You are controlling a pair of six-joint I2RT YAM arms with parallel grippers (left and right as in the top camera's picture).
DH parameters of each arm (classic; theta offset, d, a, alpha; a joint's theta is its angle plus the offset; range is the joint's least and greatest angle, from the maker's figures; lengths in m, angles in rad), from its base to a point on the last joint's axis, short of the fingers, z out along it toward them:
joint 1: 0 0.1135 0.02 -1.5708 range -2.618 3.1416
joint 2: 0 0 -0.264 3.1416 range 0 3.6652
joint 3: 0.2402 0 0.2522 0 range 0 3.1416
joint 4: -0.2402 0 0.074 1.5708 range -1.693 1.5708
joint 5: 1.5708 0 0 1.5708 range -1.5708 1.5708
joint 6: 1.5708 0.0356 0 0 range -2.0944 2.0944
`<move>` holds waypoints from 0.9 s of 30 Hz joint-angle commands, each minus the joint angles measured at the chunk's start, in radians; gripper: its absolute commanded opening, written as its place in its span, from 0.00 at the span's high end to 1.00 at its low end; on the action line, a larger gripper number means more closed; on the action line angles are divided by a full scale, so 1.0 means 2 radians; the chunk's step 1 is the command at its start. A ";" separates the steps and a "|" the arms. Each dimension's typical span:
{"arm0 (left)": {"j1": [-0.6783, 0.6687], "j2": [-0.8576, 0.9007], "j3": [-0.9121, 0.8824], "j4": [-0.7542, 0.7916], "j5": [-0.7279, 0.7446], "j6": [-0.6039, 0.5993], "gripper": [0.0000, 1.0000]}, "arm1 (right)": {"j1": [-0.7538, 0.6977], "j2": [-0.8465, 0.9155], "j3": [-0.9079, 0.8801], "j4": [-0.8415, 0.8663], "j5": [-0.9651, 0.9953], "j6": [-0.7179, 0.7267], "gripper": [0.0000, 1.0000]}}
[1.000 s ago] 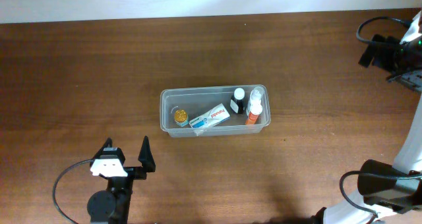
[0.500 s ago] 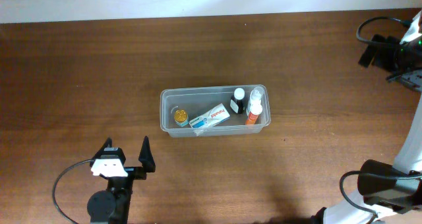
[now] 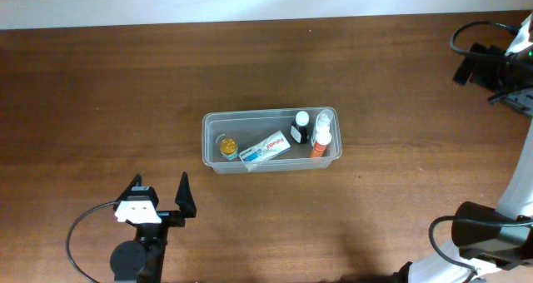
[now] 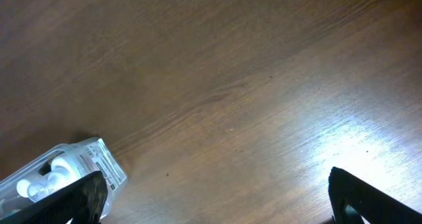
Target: Pack container
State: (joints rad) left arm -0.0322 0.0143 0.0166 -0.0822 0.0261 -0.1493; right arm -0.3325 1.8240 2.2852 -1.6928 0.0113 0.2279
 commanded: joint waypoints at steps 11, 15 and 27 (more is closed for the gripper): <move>0.002 -0.005 -0.004 0.001 -0.003 0.008 0.00 | 0.122 -0.086 0.008 0.021 0.061 -0.007 0.02; 0.002 -0.005 -0.004 0.001 -0.003 0.008 0.01 | 0.187 -0.125 0.001 0.072 0.091 -0.007 0.02; 0.002 -0.005 -0.004 0.001 -0.003 0.008 0.00 | 0.222 -0.348 -0.321 0.398 0.023 -0.007 0.02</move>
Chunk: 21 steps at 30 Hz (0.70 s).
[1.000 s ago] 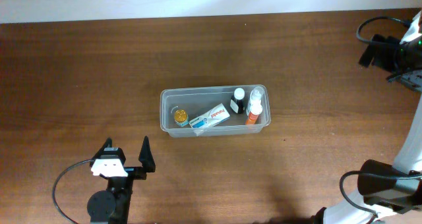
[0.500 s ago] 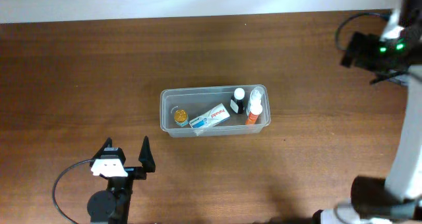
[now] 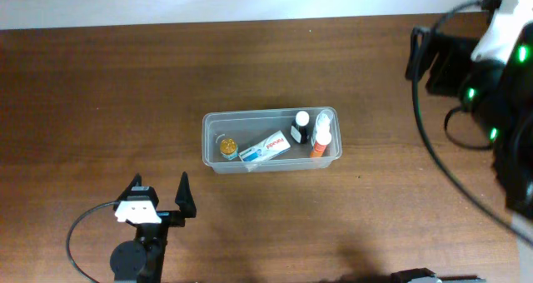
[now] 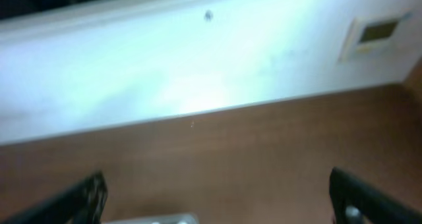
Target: Pack container
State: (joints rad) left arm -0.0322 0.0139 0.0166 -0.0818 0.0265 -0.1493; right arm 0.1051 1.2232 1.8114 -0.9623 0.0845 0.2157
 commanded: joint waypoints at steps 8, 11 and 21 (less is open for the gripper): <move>0.002 -0.004 -0.004 0.001 -0.003 0.008 0.01 | 0.003 -0.253 -0.395 0.245 -0.062 -0.093 0.02; 0.002 -0.004 -0.004 0.001 -0.003 0.008 0.00 | 0.002 -0.336 -0.498 0.319 -0.078 -0.106 0.01; 0.002 -0.004 -0.004 0.001 -0.003 0.008 0.01 | -0.009 -0.556 -0.712 0.433 -0.086 -0.104 0.02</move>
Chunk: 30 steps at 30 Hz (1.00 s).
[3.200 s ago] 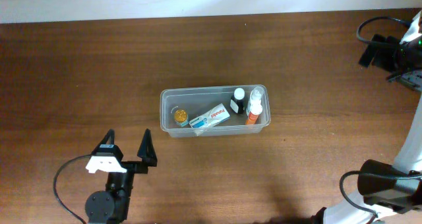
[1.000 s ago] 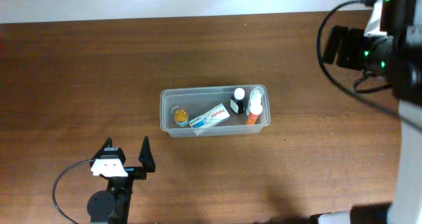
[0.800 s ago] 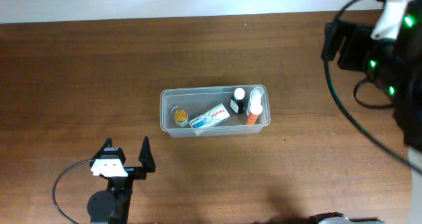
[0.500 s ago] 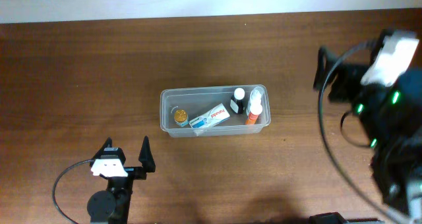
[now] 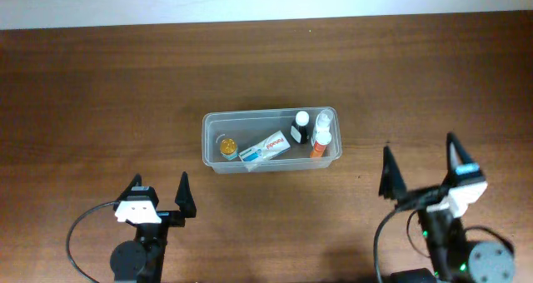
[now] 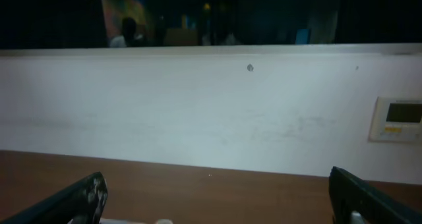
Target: Pack container
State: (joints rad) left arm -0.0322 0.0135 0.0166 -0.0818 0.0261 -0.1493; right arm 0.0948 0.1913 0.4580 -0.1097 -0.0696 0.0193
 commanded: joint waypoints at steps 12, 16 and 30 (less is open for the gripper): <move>0.002 -0.004 -0.004 0.001 -0.003 0.008 0.01 | -0.011 -0.094 -0.133 0.014 -0.009 -0.006 0.02; 0.002 -0.004 -0.004 0.001 -0.003 0.008 0.01 | -0.019 -0.094 -0.164 0.049 -0.006 -0.006 0.02; 0.002 -0.004 -0.004 0.001 -0.003 0.008 0.01 | -0.022 -0.094 -0.226 0.090 -0.008 -0.006 0.02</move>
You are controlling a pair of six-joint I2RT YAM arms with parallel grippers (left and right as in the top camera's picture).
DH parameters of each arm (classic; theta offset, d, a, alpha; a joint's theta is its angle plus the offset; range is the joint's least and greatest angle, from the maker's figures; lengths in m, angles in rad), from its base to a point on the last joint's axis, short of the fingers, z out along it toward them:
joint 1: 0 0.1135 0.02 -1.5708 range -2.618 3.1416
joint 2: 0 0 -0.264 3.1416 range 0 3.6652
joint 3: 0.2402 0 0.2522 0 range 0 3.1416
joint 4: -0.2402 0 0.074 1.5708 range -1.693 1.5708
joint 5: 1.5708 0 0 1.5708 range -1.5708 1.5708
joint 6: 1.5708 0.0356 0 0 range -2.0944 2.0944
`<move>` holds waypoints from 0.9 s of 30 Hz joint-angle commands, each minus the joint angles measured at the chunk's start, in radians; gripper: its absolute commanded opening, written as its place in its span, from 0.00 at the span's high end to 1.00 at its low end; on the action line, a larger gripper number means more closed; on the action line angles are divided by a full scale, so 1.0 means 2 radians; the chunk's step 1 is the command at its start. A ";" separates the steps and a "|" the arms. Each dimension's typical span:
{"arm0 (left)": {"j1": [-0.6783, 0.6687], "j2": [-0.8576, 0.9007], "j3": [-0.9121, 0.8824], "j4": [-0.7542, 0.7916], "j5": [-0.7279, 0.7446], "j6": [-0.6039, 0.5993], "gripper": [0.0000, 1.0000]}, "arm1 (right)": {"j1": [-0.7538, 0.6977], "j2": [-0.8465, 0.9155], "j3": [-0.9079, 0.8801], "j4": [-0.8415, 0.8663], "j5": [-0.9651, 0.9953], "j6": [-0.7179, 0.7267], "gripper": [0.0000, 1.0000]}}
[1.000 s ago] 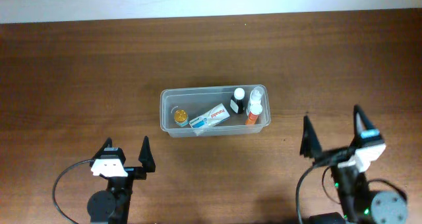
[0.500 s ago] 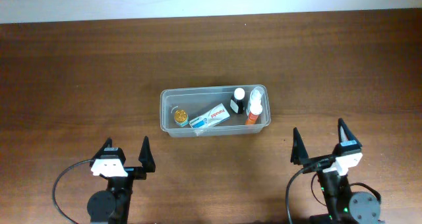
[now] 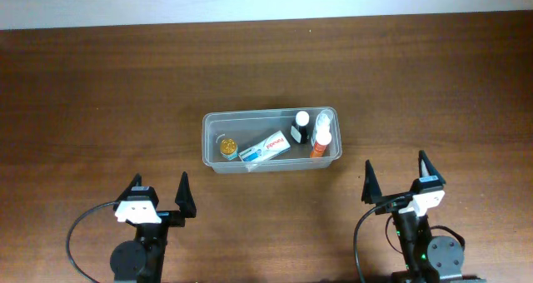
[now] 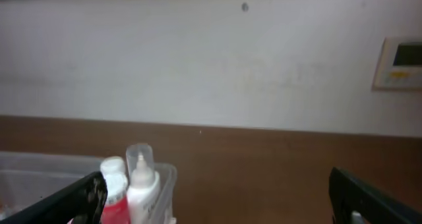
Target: Pack container
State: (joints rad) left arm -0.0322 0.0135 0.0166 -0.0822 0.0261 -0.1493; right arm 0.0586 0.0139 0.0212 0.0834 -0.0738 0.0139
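The clear plastic container (image 3: 271, 160) sits mid-table. Inside it lie a yellow-lidded jar (image 3: 228, 147) and a white box (image 3: 266, 146), and a small white-capped bottle (image 3: 301, 126) and an orange-and-white spray bottle (image 3: 321, 138) stand at its right end. My right gripper (image 3: 396, 171) is open near the front right, facing the container's right end with nothing between its fingers. In the right wrist view the gripper (image 4: 217, 199) looks past the spray bottle (image 4: 142, 188) and the container's wall (image 4: 169, 181). My left gripper (image 3: 158, 191) stands open at the front left, empty.
A white wall (image 4: 211, 59) rises behind the table's far edge, with a small panel (image 4: 399, 62) on it at the right. Bare brown tabletop (image 3: 100, 100) surrounds the container. Black cables loop beside both arm bases at the front edge.
My right gripper has shifted a little left and towards the front edge. Its wrist view, which showed mostly the wall, now takes in the container's right end and bottles. The left arm is unchanged.
First my right arm was at the table's far right corner, its camera looking down on the wood and a container corner. Then it loomed large at the top right, its view blurred. Then it stood open at the front right, and now slightly further left. The container's contents never changed.
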 commanded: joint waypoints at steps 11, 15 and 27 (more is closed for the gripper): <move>0.002 -0.004 -0.004 0.001 -0.003 0.008 0.01 | -0.004 -0.005 -0.008 -0.079 0.003 -0.005 0.02; 0.002 -0.004 -0.004 0.001 -0.003 0.008 0.00 | -0.004 -0.005 -0.008 -0.078 0.003 -0.005 0.02; 0.002 -0.004 -0.004 0.001 -0.003 0.008 0.00 | -0.004 -0.005 -0.008 -0.078 0.003 -0.005 0.02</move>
State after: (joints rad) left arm -0.0322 0.0135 0.0166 -0.0822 0.0261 -0.1493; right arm 0.0586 0.0139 0.0101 -0.0673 -0.0727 0.0128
